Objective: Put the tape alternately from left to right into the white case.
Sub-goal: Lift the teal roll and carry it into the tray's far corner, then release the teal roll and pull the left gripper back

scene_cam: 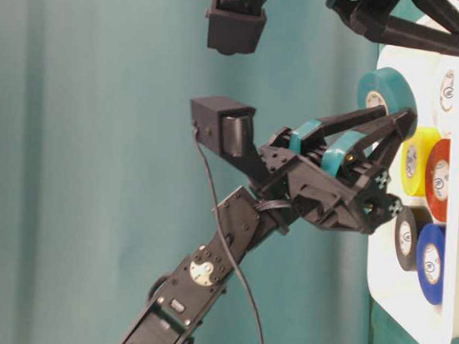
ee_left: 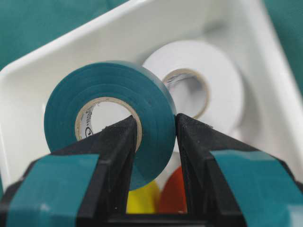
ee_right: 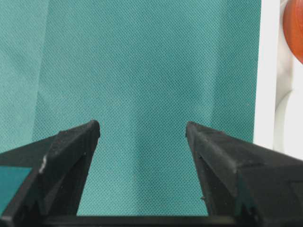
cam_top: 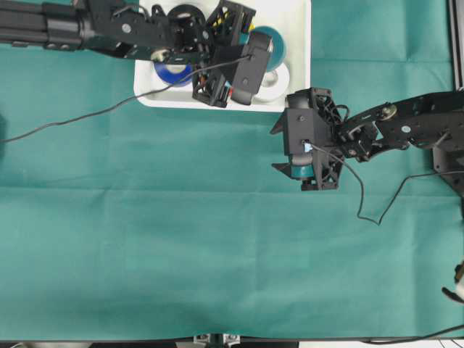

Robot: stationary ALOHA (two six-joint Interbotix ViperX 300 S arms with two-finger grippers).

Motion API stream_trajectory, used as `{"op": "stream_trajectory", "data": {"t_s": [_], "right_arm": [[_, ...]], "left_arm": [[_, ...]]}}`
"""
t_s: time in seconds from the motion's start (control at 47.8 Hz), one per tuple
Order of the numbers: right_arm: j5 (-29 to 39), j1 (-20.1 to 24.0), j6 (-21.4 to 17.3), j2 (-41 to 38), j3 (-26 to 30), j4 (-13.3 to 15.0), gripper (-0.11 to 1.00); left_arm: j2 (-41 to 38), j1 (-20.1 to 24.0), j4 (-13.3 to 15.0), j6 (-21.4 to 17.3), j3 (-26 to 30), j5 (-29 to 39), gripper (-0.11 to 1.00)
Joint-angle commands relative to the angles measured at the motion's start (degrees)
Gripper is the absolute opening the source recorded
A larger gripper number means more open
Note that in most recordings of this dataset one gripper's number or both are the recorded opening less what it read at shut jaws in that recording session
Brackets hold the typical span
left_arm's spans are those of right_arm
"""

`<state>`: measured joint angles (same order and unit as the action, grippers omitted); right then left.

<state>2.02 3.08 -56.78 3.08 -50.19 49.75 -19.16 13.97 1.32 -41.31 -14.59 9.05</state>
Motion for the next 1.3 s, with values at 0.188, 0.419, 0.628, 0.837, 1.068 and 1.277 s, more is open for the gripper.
{"op": "stream_trajectory", "data": {"t_s": [0.188,0.419,0.628,0.837,1.068,1.277], "right_arm": [[-0.35,0.09,0.0,1.32,-0.26,-0.09,0.82],[-0.26,0.18,0.0,1.32,-0.44,-0.09,0.82],[-0.35,0.18,0.09,1.32,-0.35,-0.09,0.82],[-0.35,0.18,0.09,1.32,-0.44,-0.09,0.82],[-0.26,0.18,0.09,1.32,-0.35,-0.09,0.82],[-0.26,0.09,0.09,1.32,-0.35,-0.09,0.82]], "left_arm": [[-1.41,0.88,-0.09,-0.26,4.48,-0.79,-0.04],[-2.11,0.97,-0.09,-0.44,5.54,-0.88,-0.04],[-2.02,1.05,0.0,0.09,5.89,-0.88,-0.03],[-2.02,1.05,0.0,0.18,5.98,-0.7,0.1],[-1.23,0.97,0.0,0.09,5.54,-0.53,0.66],[0.18,0.7,0.0,0.18,4.39,-0.53,0.55]]}}
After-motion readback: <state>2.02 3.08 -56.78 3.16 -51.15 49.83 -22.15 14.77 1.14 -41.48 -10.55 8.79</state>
